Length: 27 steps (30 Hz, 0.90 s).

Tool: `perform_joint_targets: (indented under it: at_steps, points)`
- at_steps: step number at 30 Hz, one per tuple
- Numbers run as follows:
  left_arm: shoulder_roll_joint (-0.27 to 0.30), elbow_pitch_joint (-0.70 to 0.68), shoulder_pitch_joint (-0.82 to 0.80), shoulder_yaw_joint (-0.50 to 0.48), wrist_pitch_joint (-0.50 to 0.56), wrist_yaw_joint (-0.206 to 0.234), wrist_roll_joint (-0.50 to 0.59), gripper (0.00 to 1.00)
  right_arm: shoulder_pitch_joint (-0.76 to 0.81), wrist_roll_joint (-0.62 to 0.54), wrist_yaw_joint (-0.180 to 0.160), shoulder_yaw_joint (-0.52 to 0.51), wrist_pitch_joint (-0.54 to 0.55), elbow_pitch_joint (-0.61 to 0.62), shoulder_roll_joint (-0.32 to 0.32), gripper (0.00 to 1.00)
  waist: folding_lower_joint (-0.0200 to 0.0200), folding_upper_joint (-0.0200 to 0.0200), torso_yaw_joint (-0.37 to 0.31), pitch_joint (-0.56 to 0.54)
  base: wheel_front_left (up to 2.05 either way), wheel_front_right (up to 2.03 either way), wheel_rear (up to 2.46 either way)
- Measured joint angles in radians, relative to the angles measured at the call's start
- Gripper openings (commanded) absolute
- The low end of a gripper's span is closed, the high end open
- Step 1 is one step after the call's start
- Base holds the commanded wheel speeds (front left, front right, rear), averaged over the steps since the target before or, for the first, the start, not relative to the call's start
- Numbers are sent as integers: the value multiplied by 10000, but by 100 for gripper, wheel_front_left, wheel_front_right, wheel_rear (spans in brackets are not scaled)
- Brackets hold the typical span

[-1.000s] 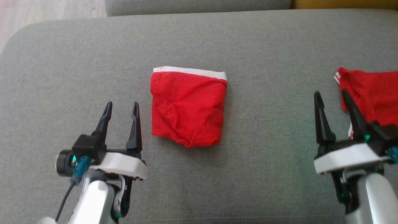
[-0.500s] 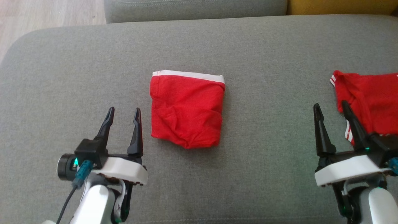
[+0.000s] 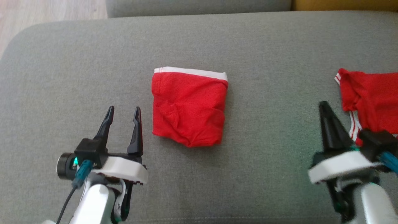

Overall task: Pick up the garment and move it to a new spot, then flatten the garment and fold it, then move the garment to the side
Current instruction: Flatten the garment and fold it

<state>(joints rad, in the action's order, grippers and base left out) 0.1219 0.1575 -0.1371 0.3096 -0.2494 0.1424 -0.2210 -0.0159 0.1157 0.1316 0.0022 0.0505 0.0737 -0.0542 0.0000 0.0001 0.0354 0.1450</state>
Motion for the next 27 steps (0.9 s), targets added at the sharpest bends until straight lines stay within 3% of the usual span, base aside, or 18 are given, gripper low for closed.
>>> perform_joint_targets:
  at_steps: [2,14,20,27]
  points:
    - [0,-21,-11,12,0,-2,0,100,-120,2,0,151,13,-113,0,0,0,0,27,48,0,0,0]
    - [-280,63,-770,336,-2,-105,-38,100,-3678,1168,0,4543,-12,-4236,-19,0,0,0,1040,803,0,0,0]
    - [-418,123,-907,384,-2,-161,-102,100,-4982,2153,0,5948,-159,-6080,-94,0,0,0,1487,1109,0,0,0]
    - [-556,111,-1035,380,-2,-163,-94,100,-5821,3127,0,7398,-150,-7206,-130,0,0,0,1638,1262,0,0,0]
